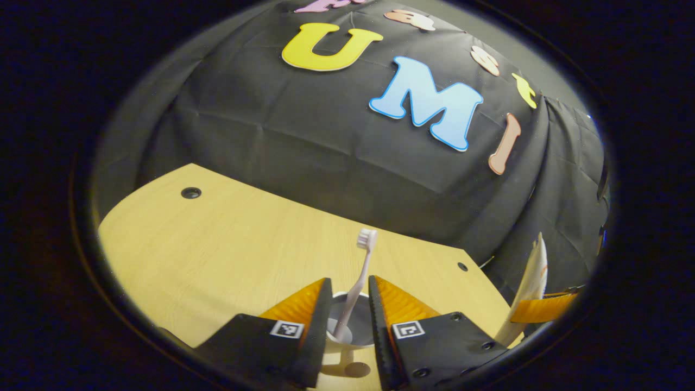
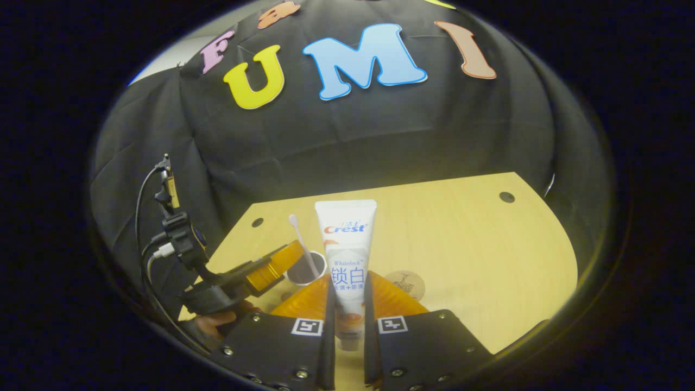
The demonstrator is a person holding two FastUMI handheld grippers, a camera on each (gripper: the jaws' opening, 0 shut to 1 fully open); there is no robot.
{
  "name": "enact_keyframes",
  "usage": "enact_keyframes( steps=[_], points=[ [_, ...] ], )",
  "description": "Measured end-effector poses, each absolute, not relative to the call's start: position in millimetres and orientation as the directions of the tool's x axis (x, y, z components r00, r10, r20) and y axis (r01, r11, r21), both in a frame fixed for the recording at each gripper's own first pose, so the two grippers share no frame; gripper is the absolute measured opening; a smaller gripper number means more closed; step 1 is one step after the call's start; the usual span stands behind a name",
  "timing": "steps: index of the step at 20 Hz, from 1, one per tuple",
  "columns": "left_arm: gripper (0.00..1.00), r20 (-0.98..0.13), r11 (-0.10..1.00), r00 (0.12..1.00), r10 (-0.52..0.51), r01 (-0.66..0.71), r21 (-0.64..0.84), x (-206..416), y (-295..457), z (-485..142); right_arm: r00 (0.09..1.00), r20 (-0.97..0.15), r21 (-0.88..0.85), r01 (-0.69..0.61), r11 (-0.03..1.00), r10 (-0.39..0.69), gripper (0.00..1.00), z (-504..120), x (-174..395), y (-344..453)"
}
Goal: Put the toothbrush and toothpaste on the desktop into the cup, then pick up the cup and place it on the coaster on the desktop.
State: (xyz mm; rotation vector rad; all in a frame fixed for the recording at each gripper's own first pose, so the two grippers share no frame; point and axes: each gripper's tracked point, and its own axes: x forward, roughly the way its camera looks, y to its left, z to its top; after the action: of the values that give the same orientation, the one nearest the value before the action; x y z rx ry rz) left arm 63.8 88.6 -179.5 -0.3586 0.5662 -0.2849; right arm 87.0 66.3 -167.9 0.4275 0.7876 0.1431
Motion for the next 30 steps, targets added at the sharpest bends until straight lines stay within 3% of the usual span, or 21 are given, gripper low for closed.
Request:
enact_keyframes(
  steps=[3,6,16,20,30],
  points=[
    [0.96,-0.473,0.901,0.811,-0.346,0.145,-0.41,58,97,-173,0.704,-0.64,0.44,0.006,0.898,0.309,0.22,-167,97,76],
    [0.96,-0.488,0.91,0.809,-0.328,0.132,-0.393,48,106,-169,0.714,-0.621,0.452,-0.013,0.892,0.324,0.19,-167,113,85],
    [0.96,-0.525,0.925,0.788,-0.322,0.143,-0.352,11,126,-156,0.761,-0.541,0.489,-0.061,0.87,0.357,0.25,-170,176,114],
    [0.97,-0.546,0.922,0.771,-0.329,0.138,-0.362,-10,132,-160,0.777,-0.508,0.472,-0.109,0.875,0.371,0.22,-171,197,135],
    [0.96,-0.588,0.918,0.74,-0.326,0.099,-0.385,-34,150,-182,0.739,-0.571,0.387,-0.141,0.911,0.357,0.22,-220,203,168]
  ],
)
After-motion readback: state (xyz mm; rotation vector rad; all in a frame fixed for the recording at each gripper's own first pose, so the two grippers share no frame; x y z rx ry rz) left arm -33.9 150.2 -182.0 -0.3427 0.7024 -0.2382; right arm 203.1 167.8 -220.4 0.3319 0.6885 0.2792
